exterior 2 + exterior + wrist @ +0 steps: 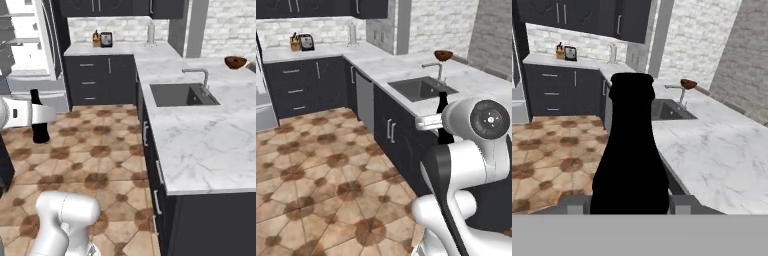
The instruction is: Open the fridge, grab two sodas, and place both sodas inside the bowl with ice on the dining counter.
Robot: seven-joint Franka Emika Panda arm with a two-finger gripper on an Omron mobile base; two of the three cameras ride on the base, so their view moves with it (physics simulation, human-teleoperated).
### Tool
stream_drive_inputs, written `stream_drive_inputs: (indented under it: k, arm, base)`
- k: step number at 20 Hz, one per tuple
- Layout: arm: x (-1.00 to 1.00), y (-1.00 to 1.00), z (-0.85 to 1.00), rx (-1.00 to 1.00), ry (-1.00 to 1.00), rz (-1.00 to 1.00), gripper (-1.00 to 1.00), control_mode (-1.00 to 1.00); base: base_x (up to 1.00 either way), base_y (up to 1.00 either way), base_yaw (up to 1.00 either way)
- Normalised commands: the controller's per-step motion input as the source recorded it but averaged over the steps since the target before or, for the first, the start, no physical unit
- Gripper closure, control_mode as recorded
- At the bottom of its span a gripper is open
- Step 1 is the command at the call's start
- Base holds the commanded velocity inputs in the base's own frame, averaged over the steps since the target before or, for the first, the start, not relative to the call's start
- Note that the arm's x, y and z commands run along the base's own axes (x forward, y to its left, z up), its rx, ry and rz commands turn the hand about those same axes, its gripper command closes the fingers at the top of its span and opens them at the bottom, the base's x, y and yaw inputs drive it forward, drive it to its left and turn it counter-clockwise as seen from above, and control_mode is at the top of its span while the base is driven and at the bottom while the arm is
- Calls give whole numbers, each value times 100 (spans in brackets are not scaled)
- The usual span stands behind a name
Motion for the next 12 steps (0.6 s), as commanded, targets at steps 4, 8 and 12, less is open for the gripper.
stream_drive_inputs:
  k: [4, 8, 12]
  arm:
    - [0, 0, 0, 0, 0, 0, 100, 100]
    - [0, 0, 0, 0, 0, 0, 100, 100]
    - [0, 0, 0, 0, 0, 0, 100, 100]
  base:
    - [-76, -45, 0]
    - [14, -99, -1]
    - [54, -100, 0]
